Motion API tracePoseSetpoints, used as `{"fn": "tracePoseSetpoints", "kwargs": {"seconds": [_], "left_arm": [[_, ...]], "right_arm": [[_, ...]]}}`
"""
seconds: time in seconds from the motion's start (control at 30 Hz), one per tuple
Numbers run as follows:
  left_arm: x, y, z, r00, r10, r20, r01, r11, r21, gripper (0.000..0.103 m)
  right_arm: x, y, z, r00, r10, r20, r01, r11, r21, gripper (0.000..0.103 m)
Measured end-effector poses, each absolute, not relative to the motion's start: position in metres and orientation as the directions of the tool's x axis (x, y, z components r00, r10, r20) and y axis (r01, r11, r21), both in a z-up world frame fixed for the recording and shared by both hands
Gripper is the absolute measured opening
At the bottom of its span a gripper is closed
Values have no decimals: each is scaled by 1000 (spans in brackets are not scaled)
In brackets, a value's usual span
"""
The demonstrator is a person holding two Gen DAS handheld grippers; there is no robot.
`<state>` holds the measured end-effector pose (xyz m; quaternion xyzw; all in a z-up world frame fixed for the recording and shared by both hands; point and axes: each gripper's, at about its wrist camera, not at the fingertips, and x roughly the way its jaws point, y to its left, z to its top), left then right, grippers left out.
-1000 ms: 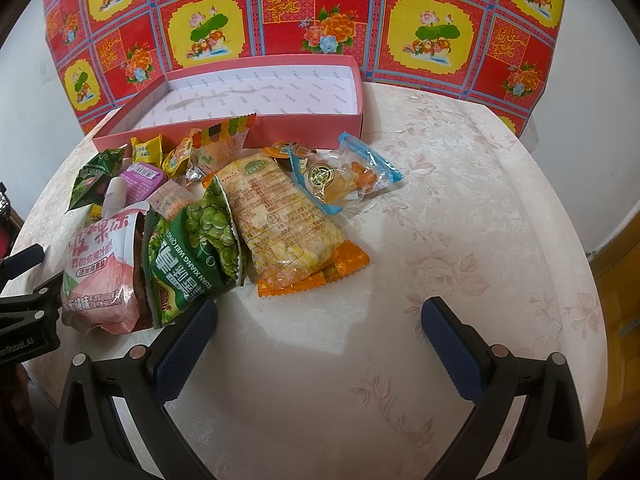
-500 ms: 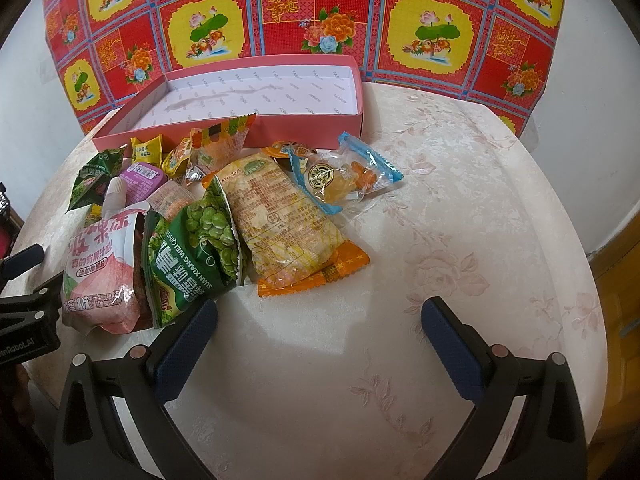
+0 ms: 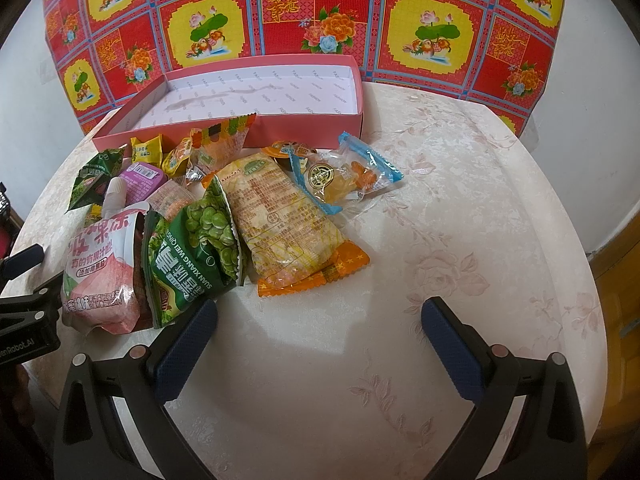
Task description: Organize snacks
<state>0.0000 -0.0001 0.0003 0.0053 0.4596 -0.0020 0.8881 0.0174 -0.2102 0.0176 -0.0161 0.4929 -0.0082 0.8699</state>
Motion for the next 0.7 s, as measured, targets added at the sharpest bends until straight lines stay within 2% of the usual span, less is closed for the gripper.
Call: {"fn": "tracePoseSetpoints", "kwargs": {"seconds": [0.53,0.7], "left_arm": [[-4,-3,4,566,-12,-824,34,999,9,103],[-7,4,6,556,-24,-831,54,999,7,99]], "right_arm": [[17,-207,18,501,-13,-865,-28,999,-32,103],[15,-211,22,494,2,-870,-42,999,-21,98]]}}
